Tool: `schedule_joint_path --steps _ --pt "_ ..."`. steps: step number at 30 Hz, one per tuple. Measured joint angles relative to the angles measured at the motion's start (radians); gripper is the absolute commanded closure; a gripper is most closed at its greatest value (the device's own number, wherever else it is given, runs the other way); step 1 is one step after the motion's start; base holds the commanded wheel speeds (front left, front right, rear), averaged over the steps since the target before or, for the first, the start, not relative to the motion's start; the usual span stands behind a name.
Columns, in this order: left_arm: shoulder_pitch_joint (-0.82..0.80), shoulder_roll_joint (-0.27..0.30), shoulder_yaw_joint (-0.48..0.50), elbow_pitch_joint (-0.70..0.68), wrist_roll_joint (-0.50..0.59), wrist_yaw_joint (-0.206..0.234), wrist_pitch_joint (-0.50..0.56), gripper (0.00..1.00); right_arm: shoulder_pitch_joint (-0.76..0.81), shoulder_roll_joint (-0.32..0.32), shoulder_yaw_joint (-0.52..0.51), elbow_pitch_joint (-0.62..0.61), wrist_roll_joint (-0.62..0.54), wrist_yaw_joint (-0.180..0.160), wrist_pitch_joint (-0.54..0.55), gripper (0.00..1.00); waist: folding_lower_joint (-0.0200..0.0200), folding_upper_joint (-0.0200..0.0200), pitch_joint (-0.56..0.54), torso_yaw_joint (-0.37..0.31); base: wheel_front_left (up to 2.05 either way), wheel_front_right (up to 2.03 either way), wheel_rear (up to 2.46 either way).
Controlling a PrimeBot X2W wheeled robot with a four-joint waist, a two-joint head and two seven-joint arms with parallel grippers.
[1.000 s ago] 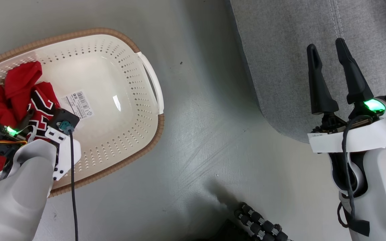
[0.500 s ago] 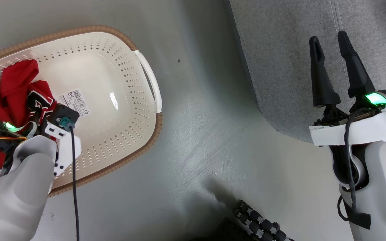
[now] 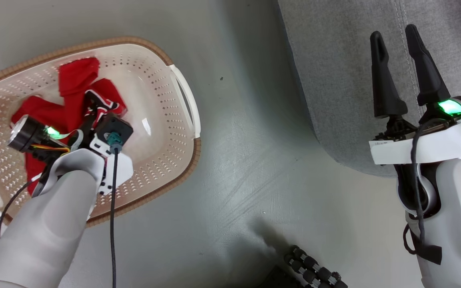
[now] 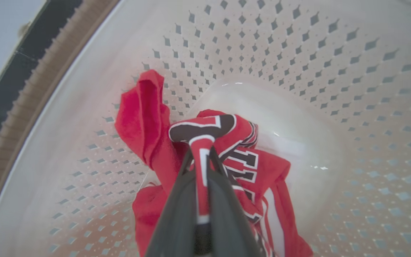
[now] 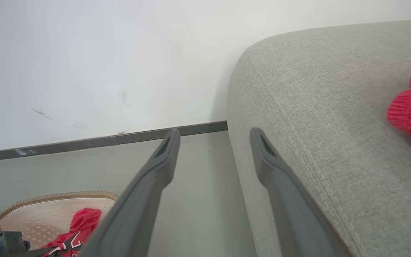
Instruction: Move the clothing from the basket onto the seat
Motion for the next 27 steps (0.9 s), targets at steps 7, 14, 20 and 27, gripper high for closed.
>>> schedule_joint_path --steps 7,14,20,27 --pt "0.002 -0.02 -0.006 -0.073 -0.027 -0.015 -0.051 1.0 -0.007 0.0 0.012 0.009 -0.029 0.0 0.0 0.0 0.0 0.0 -0.029 0.025 0.0 0.0 0.0" --pt "0.012 -0.016 0.012 -0.16 -0.052 -0.022 -0.105 1.0 -0.026 -0.001 0.019 0.028 -0.073 0.0 -0.007 0.0 0.0 0.0 -0.069 0.056 0.0 0.0 0.0" --pt "0.058 -0.007 0.052 -0.231 -0.099 -0.016 -0.143 1.0 -0.026 -0.002 0.026 0.045 -0.1 0.0 -0.007 0.0 0.0 0.0 -0.11 0.087 0.0 0.0 0.0" --pt "0.108 0.005 0.087 -0.307 -0.151 -0.013 -0.173 1.0 -0.027 -0.003 0.035 0.075 -0.146 0.0 -0.008 0.0 0.0 0.0 -0.167 0.126 0.0 0.0 0.0"
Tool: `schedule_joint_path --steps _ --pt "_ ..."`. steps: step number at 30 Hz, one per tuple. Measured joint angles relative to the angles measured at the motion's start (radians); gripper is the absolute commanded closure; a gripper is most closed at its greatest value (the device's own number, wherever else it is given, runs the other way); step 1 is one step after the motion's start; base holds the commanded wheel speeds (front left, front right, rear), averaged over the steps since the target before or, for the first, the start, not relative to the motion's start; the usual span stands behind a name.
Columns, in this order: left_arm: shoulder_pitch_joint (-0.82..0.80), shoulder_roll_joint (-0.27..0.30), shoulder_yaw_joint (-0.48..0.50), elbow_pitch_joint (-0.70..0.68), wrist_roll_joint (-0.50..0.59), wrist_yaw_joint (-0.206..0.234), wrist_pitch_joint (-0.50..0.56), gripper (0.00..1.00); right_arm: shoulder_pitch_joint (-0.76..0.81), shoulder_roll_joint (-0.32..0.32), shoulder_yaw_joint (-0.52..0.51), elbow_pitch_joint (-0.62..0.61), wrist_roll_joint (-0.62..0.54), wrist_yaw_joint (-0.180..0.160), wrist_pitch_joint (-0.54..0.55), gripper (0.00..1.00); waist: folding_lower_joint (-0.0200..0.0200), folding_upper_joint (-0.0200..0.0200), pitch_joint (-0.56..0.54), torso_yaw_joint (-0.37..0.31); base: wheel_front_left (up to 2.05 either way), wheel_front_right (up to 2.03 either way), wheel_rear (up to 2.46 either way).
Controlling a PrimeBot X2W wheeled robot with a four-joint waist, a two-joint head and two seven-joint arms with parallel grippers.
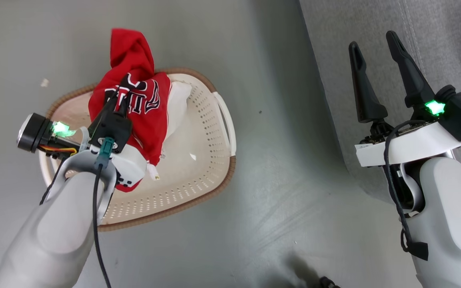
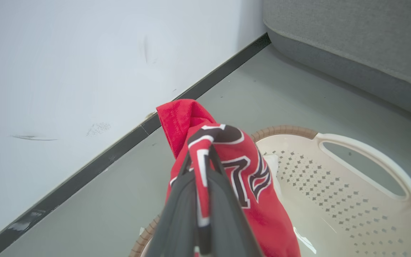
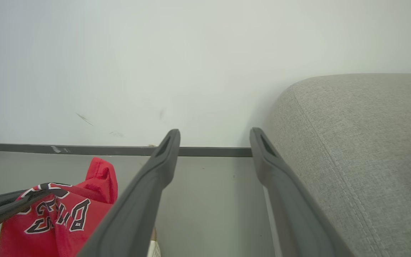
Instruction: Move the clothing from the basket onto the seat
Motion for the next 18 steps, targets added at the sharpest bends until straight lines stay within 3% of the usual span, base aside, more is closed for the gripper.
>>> schedule_joint_path --steps 18 --pt "0.114 0.0 0.025 -0.179 -0.079 -0.012 -0.057 1.0 0.012 -0.057 0.041 0.082 -0.039 0.0 0.0 0.0 0.0 0.0 -0.177 0.094 0.0 0.0 0.0"
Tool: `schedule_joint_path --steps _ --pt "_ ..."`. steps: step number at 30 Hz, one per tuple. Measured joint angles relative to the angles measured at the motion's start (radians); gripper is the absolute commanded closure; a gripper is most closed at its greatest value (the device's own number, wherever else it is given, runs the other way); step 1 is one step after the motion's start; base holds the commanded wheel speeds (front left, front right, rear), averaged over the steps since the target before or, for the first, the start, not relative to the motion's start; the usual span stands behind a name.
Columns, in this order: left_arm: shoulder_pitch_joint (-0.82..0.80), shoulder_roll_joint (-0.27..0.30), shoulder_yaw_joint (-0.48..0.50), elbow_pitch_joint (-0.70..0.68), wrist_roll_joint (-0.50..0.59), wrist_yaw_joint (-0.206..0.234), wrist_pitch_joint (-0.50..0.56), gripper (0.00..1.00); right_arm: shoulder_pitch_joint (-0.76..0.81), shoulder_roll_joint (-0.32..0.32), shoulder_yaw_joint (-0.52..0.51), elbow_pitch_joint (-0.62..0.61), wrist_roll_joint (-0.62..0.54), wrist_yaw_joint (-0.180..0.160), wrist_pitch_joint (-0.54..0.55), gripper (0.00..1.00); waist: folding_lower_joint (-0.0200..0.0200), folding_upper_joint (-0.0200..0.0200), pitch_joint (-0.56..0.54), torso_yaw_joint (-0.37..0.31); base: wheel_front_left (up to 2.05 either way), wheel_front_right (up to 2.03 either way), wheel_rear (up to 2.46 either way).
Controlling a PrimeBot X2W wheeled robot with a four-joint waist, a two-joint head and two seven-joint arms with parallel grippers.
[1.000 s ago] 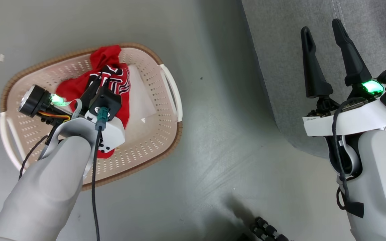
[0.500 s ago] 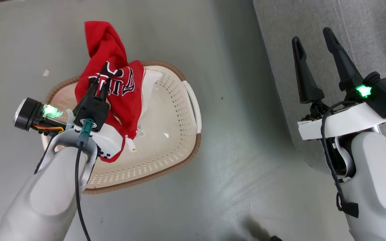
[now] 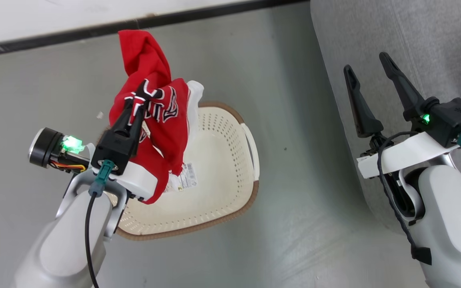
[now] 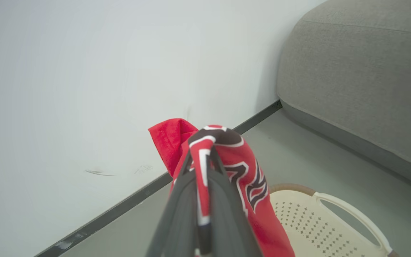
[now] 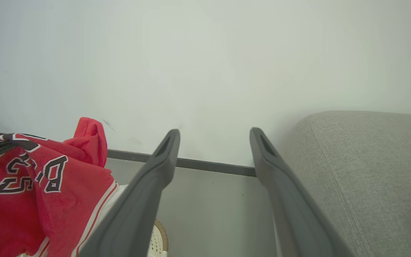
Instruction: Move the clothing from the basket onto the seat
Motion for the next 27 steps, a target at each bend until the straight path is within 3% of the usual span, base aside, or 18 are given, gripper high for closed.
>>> schedule_joint_path --steps 16,27 --pt "0.026 0.019 -0.013 -0.162 -0.016 -0.062 -0.026 1.0 0.047 -0.092 0.063 0.068 -0.021 0.0 0.0 0.0 0.0 0.0 -0.189 0.067 0.0 0.0 0.0" --pt "0.026 0.006 -0.055 -0.231 -0.094 -0.167 -0.024 1.0 0.076 -0.173 0.211 0.103 0.041 0.0 0.0 0.0 0.0 0.0 -0.33 0.106 0.0 0.0 0.0"
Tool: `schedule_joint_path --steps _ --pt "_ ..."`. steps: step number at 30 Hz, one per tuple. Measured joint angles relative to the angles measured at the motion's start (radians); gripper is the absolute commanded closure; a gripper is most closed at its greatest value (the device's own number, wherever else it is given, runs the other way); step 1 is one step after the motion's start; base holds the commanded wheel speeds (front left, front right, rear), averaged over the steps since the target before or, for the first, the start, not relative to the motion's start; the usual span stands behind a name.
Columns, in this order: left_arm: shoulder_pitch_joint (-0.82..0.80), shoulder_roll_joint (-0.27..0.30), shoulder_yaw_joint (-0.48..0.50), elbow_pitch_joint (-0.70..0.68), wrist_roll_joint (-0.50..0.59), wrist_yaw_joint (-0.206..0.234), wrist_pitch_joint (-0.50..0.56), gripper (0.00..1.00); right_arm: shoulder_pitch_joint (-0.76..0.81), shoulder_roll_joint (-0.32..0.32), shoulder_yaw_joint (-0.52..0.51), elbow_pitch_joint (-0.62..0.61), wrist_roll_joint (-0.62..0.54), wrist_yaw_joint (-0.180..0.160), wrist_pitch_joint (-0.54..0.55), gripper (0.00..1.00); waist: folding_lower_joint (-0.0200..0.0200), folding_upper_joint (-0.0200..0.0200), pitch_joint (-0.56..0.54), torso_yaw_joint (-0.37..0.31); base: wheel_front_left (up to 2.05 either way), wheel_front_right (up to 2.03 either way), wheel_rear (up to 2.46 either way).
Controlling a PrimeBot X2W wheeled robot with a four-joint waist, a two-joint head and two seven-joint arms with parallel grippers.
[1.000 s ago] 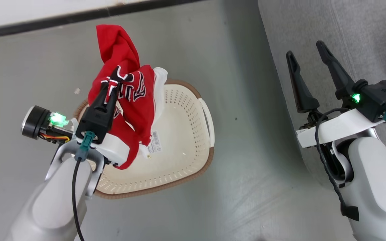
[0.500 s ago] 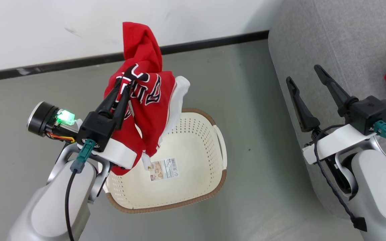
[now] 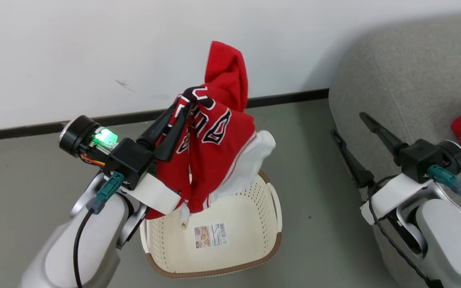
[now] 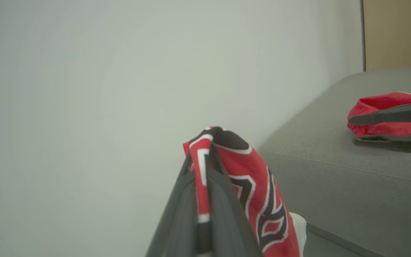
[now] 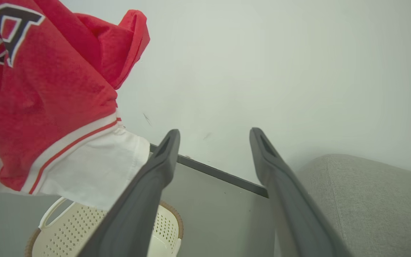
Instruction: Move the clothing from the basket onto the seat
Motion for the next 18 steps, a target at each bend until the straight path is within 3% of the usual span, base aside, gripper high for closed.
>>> schedule_joint_path --steps 9,18 --pt "0.044 -0.022 -0.033 -0.011 -0.055 -0.043 0.031 1.0 0.01 -0.038 0.144 0.008 0.134 0.0 0.011 0.0 0.0 0.0 -0.082 0.018 0.0 0.0 0.0" --pt "0.06 -0.016 -0.071 -0.052 -0.076 -0.072 0.056 1.0 0.017 -0.139 0.354 -0.021 0.256 0.0 0.075 0.0 0.0 0.0 -0.158 0.034 0.0 0.0 0.0"
